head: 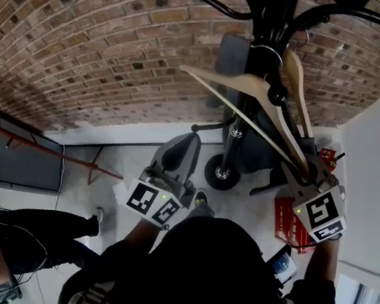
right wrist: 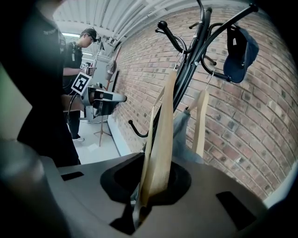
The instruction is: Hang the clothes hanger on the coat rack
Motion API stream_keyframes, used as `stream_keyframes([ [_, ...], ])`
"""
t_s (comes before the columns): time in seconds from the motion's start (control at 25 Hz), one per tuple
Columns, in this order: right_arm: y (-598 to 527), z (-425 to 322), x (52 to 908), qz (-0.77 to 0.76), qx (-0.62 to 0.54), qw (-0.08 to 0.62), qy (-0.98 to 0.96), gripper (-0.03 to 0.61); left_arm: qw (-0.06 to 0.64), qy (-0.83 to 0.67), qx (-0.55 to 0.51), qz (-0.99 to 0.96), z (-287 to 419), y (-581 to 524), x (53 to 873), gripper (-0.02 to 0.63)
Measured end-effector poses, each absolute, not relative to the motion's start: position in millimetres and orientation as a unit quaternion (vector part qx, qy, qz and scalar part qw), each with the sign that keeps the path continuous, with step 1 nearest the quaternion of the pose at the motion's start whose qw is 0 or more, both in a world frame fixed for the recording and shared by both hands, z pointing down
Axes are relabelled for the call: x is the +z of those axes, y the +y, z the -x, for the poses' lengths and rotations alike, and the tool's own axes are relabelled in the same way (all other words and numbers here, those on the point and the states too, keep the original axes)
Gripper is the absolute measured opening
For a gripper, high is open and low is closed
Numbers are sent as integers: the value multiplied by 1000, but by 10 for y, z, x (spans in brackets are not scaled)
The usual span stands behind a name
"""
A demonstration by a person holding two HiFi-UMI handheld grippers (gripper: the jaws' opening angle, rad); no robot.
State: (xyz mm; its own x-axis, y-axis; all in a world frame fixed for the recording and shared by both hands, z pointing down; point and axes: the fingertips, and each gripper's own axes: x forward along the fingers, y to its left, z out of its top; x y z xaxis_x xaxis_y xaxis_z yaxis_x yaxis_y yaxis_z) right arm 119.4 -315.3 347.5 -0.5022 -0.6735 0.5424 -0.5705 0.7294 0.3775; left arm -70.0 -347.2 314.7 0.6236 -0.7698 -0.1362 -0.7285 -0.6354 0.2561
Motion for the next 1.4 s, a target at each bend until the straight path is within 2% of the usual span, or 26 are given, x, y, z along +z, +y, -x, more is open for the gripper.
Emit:
stream_keyframes([
  [0.44, -3151, -1248, 3463, -372, -76, 334, -863, 46, 90, -415, -115, -898, 673, -3436, 3157, 18],
  [1.4, -3019, -1283, 3051, -420, -74, 208, -880, 98, 87, -411, -111, -901, 637, -3252, 3138, 18],
])
